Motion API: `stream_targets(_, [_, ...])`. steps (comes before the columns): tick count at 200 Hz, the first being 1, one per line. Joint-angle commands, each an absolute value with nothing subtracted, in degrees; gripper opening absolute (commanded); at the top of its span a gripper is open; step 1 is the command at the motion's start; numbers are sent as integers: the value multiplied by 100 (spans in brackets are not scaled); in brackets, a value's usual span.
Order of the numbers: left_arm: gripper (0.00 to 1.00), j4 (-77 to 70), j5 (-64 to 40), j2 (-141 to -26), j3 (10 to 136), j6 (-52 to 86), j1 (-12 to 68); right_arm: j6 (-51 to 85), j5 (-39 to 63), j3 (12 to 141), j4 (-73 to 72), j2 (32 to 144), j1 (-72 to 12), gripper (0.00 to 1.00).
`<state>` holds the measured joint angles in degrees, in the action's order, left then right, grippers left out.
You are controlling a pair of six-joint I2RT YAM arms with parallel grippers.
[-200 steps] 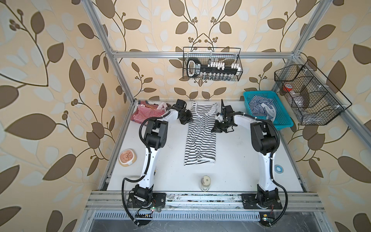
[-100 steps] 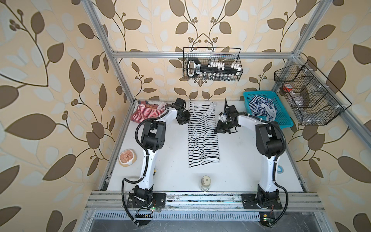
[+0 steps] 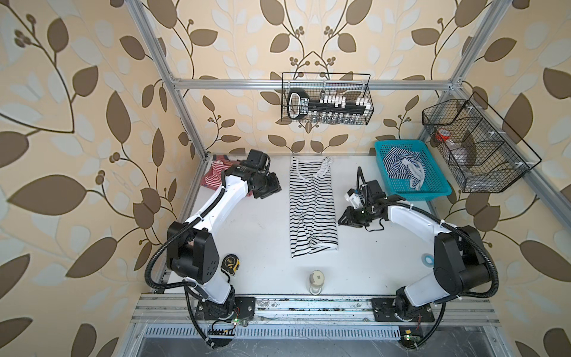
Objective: Fold and stack tank tops
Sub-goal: Fold the tank top at the top-center of the table.
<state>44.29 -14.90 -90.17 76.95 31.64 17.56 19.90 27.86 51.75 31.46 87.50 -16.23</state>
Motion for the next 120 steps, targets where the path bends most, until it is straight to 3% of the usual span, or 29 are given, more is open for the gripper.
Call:
stream_targets(1, [47,4600,-1794,-8732,6847,3065,1927,2025,2703,4706,2942,8346,-1787,31])
stream_targets(38, [50,4110,-2084,-8533,6093,3383,2377,2231,2972,4270,2426,8275,-1949,34])
stream_targets(46, [50,4077,-2067,-8578,6018,3430,2492,2311,3037,4192,2264,8266,-1975,45])
stream_targets(53, [51,4048,-2030,-8606,5942,3464,2574,2368,3058,4131,2154,8270,-2004,48])
stream_targets(120, [51,3474,-2223,-8703,5146,3920,2828,2645,3129,3853,1673,8564,-2031,46])
